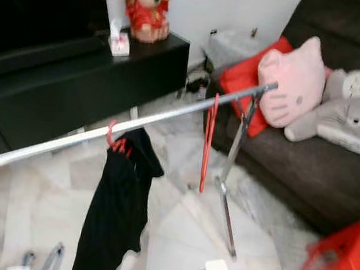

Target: Hang hanger

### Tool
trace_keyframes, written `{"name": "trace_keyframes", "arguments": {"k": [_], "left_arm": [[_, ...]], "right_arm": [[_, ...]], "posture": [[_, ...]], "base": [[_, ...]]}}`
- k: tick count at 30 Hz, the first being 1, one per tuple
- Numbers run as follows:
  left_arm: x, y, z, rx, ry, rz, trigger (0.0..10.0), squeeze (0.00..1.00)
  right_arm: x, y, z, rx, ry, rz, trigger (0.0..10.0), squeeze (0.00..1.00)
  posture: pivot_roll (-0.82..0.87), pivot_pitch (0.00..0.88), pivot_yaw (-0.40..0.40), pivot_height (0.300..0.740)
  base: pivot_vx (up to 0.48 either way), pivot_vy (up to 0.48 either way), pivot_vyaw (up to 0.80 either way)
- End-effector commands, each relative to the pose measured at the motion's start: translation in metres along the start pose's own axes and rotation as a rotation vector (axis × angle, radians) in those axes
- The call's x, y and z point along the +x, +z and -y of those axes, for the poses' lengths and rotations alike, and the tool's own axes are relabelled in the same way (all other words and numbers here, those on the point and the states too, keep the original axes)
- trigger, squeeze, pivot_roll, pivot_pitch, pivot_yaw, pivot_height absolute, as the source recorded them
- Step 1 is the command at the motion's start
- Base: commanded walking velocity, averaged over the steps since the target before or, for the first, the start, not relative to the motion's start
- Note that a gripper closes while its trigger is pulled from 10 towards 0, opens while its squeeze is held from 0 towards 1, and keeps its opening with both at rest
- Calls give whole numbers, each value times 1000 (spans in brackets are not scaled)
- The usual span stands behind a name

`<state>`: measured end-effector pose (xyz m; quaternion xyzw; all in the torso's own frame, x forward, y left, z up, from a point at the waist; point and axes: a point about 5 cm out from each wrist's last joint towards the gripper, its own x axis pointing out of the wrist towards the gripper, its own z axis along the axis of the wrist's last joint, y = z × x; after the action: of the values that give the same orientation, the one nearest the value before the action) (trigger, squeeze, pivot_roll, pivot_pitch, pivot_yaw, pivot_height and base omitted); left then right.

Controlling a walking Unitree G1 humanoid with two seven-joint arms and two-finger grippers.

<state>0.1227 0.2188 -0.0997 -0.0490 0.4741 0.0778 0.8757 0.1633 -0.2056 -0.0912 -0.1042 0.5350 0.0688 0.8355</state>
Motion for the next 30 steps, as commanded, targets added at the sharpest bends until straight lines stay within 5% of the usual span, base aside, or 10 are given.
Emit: {"name": "trace_keyframes", "arguments": {"k": [1, 13, 30], "left_arm": [[-2, -2, -12, 9, 34, -7, 10000, 0], [-2, -1, -13, 6, 42, -3, 10000, 0], [-1, 3, -16, -16, 63, 1, 10000, 0]], "right_arm": [[2, 13, -10, -8, 25, 36, 10000, 0], [2, 13, -10, -14, 27, 35, 10000, 0], [2, 11, -12, -18, 46, 23, 10000, 0]], "posture": [[-53, 0, 15, 732], [-54, 0, 15, 732], [-55, 0, 18, 732]], "base": [[277, 0, 0], [277, 0, 0], [0, 0, 0]]}}
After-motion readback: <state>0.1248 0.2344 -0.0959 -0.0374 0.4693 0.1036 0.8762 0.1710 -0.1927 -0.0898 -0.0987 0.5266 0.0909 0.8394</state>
